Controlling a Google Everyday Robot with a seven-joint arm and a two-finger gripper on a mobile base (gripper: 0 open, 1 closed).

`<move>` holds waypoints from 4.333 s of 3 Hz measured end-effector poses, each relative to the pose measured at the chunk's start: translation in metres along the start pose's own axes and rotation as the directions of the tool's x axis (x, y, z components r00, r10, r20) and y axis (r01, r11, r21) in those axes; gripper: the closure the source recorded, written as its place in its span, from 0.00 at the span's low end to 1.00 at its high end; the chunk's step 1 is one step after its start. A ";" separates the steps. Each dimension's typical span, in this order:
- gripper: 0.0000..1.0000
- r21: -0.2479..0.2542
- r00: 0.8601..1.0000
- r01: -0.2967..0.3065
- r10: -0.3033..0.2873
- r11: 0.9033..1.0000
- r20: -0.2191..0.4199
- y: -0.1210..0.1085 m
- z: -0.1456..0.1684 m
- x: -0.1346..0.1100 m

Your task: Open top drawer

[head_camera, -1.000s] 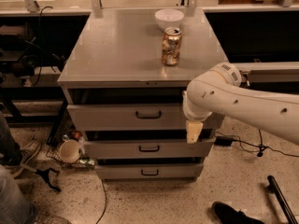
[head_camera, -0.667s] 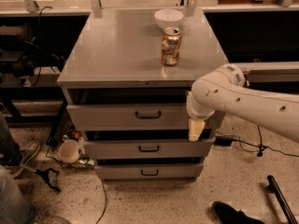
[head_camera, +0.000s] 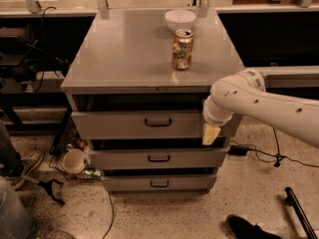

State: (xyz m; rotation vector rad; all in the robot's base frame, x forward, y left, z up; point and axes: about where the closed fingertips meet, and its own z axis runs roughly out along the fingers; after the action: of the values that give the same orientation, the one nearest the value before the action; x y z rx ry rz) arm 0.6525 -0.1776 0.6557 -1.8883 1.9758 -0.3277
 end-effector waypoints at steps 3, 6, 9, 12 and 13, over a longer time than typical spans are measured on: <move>0.86 -0.018 0.999 -0.031 0.031 0.999 -0.010 0.027 -0.037 0.014; 1.00 -0.073 0.997 -0.083 0.083 0.994 -0.001 0.080 -0.060 0.025; 1.00 -0.069 0.991 -0.133 0.133 0.989 -0.003 0.100 -0.078 0.027; 1.00 -0.114 0.989 -0.149 0.146 0.982 -0.032 0.133 -0.096 0.036; 1.00 -0.114 0.989 -0.149 0.146 0.982 -0.032 0.133 -0.096 0.036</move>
Offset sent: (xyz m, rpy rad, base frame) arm -0.0212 -0.0124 0.0350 -0.0226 -0.0356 -0.0123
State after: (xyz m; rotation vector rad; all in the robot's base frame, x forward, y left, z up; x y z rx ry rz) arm 0.4904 -0.2132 0.6809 -1.8000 2.1790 -0.1978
